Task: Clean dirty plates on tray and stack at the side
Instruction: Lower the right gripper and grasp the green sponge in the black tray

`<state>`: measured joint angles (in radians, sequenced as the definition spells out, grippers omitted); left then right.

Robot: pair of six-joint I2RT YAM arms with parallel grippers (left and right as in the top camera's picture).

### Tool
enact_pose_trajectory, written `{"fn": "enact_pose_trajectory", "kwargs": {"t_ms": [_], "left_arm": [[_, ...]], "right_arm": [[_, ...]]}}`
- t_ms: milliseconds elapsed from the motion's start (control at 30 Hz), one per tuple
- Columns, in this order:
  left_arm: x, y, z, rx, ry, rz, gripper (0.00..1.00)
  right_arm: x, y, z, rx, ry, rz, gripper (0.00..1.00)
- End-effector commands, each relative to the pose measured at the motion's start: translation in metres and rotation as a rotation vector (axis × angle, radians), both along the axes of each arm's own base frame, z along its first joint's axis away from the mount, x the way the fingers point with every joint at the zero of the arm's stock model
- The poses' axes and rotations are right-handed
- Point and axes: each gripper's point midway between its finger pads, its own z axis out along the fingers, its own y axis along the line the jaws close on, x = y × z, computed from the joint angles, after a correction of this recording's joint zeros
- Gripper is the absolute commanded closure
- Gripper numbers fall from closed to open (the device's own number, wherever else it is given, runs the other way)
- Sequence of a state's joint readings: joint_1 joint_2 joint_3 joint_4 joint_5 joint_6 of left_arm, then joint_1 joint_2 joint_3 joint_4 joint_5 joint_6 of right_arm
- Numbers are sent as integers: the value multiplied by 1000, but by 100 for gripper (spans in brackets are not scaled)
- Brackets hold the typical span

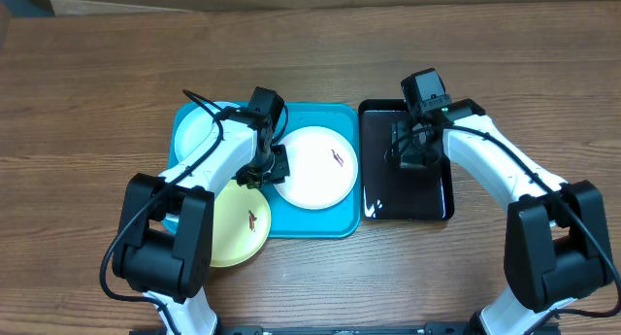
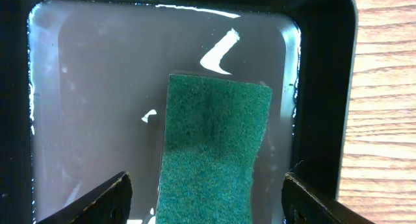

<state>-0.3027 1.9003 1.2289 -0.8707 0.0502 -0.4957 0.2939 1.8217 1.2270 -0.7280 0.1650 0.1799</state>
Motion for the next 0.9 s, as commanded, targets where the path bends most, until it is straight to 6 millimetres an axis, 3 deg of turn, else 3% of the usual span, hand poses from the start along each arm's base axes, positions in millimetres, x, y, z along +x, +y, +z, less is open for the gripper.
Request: {"fn": "enact_pose_trajectory", "kwargs": {"t_ms": [0,367,867], "left_arm": [[-4,2,-6,18,15,5,69],[-4,2,-6,17,14,4,68],[-4,1,-6,17,12,4,68]], "right_arm": [[-3,-6,-8,-14,6,-17,25],[-7,-7,-26,-9,-11,-17,26],[-2,-1,-30,26,-47,-10,37]]}}
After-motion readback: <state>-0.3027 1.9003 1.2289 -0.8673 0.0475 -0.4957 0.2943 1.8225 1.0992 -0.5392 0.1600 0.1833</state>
